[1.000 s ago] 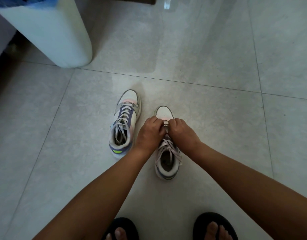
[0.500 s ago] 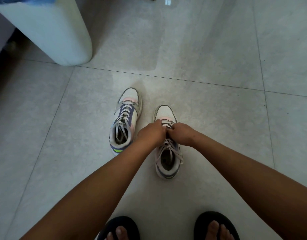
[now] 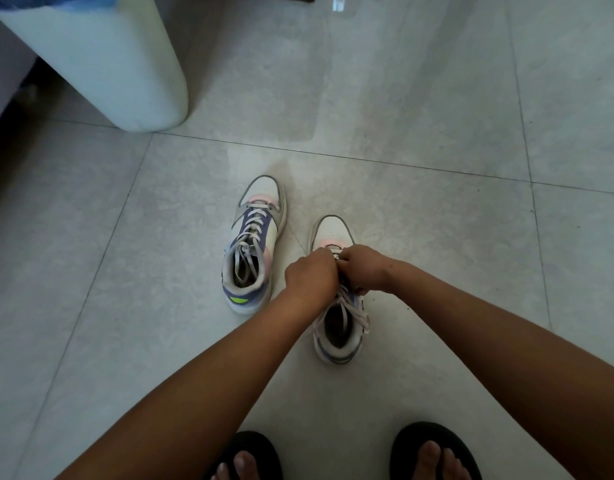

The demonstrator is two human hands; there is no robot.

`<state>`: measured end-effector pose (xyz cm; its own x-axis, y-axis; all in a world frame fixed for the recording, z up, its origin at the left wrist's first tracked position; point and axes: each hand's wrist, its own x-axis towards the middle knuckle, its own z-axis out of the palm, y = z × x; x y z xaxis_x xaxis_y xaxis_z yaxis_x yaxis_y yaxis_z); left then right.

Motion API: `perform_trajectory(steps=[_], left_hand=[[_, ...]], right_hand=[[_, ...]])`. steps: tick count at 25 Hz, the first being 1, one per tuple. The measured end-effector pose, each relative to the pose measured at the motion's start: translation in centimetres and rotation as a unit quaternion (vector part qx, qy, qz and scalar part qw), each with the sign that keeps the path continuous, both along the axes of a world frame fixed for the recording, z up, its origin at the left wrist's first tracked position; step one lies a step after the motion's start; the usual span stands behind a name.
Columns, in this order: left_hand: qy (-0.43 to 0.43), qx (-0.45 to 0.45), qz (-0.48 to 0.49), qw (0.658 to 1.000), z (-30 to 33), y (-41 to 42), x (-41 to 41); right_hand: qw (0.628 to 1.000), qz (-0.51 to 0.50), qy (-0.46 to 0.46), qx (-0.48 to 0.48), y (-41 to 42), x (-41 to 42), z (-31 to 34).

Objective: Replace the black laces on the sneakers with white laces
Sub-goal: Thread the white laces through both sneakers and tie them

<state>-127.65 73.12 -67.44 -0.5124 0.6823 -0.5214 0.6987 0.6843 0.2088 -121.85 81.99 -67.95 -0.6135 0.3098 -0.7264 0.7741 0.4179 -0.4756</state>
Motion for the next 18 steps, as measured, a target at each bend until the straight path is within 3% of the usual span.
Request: perform_trajectory(steps=[4,9,11,14,18], left_hand=[[0.006,0.040,-0.036,0.999,-0.5,-0.3,-0.2],[-0.057,0.083,-0.027,0.995,-1.4,-0.9,-1.0],[-0.126,0.134,0.037,0.982,-1.8,-1.7,-1.4],[-0.216,0.238,0.207,0.924,-2.3,-3.2,-1.0],[-0.180,0.265,0.252,0.913,-2.7,-3.1,-0.3]], right_hand=[[0.999,0.003,0.050,0.017,0.1,0.7,0.0],[0.997,-0.019,0.069,0.009,0.1,1.0,0.1],[0.995,-0.065,0.075,-0.019,0.2,1.6,0.2],[0.990,-0.116,0.079,-0.029,-0.1,2.9,-0.1],[0.984,-0.135,0.113,0.016,-1.4,3.5,-0.4]])
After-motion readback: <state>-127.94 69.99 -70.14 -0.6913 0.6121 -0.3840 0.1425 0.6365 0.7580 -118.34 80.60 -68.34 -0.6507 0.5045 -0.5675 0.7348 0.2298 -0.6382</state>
